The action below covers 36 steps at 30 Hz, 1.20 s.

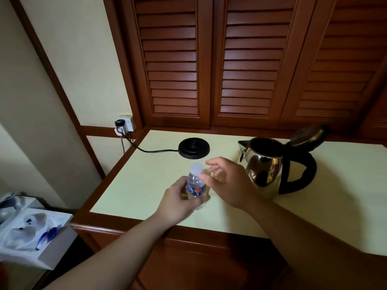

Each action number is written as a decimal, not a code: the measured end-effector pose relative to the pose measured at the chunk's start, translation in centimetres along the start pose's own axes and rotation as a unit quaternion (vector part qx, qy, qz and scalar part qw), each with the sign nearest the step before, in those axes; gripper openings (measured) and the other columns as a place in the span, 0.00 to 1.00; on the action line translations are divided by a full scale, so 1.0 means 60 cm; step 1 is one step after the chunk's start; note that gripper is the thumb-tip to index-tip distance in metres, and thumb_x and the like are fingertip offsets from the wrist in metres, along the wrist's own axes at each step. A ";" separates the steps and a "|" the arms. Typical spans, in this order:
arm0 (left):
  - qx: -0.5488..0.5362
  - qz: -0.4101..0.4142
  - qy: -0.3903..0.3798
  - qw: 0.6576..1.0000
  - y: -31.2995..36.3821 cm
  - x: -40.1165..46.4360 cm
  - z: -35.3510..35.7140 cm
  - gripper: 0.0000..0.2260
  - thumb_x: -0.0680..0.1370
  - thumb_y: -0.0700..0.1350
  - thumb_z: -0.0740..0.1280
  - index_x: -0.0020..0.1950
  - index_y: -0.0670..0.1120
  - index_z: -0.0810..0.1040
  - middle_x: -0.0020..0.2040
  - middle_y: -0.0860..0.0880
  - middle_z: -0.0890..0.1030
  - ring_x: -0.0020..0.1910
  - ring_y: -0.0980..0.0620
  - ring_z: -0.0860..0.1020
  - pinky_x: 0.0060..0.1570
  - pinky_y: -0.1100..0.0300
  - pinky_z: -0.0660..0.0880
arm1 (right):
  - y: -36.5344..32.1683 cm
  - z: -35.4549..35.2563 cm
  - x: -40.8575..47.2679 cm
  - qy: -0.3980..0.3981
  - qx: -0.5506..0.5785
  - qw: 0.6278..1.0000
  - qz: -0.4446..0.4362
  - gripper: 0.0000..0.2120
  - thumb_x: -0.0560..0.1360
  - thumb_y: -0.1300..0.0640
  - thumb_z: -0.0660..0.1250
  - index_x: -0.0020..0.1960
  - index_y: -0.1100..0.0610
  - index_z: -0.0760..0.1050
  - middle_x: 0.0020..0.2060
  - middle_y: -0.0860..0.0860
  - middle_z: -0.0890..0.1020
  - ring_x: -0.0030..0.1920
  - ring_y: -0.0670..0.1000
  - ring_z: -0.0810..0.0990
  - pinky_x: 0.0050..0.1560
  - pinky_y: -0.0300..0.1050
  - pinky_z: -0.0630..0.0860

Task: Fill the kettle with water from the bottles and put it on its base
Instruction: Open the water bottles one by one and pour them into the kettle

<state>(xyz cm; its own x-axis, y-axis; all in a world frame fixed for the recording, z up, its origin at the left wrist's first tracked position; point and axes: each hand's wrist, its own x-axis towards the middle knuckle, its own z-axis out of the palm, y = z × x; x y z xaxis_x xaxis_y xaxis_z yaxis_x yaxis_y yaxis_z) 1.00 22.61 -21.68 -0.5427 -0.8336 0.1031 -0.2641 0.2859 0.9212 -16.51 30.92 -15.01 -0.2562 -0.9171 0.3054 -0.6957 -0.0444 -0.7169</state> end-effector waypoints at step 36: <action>-0.014 0.054 -0.098 0.994 0.007 0.011 0.061 0.19 0.71 0.51 0.81 0.61 0.53 0.82 0.51 0.46 0.87 0.53 0.45 0.85 0.59 0.46 0.81 | -0.013 -0.150 -0.004 -0.068 -0.055 0.996 -0.034 0.15 0.76 0.55 0.73 0.62 0.51 0.81 0.51 0.42 0.83 0.49 0.41 0.81 0.45 0.34 0.76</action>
<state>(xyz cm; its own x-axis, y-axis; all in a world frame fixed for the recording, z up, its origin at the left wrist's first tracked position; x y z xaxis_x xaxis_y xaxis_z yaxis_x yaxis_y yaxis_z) -2.37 23.90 -22.58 -0.7119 -0.6902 0.1292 -0.1756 0.3532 0.9189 -21.97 34.75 -8.88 -0.1176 -0.9592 0.2573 -0.7797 -0.0713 -0.6221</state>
